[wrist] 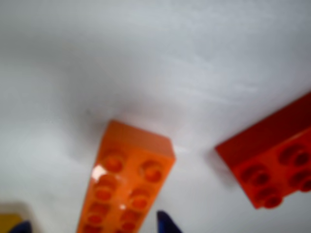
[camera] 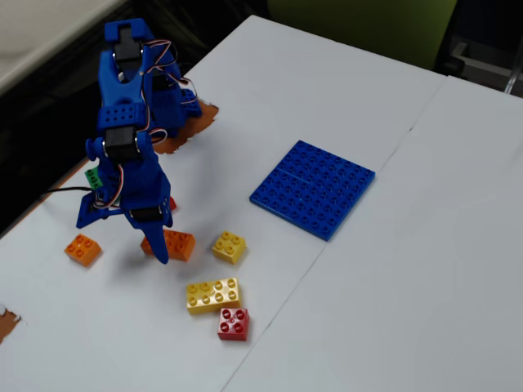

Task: Pick up the 2x4 orange block and go up the 8x8 blue block.

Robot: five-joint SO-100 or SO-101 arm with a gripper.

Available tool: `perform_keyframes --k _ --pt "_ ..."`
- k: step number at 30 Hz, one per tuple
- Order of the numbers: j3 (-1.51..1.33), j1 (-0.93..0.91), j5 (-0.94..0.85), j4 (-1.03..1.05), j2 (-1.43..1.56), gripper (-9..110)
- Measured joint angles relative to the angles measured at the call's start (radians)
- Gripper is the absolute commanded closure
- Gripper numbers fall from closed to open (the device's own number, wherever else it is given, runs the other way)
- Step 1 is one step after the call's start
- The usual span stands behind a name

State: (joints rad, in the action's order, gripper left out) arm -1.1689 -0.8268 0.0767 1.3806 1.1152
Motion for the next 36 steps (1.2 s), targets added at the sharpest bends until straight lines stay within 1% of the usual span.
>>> perform_keyframes --k 5,13,20,27,36 --pt "-0.051 0.000 0.046 -0.046 0.008 69" --pt "-0.051 -0.008 0.103 -0.080 0.008 76" --pt "-0.051 -0.043 0.129 -0.092 -0.006 78" --pt "-0.051 -0.058 0.133 -0.120 -0.051 80" --pt "-0.029 -0.046 0.091 -0.141 -0.061 81"
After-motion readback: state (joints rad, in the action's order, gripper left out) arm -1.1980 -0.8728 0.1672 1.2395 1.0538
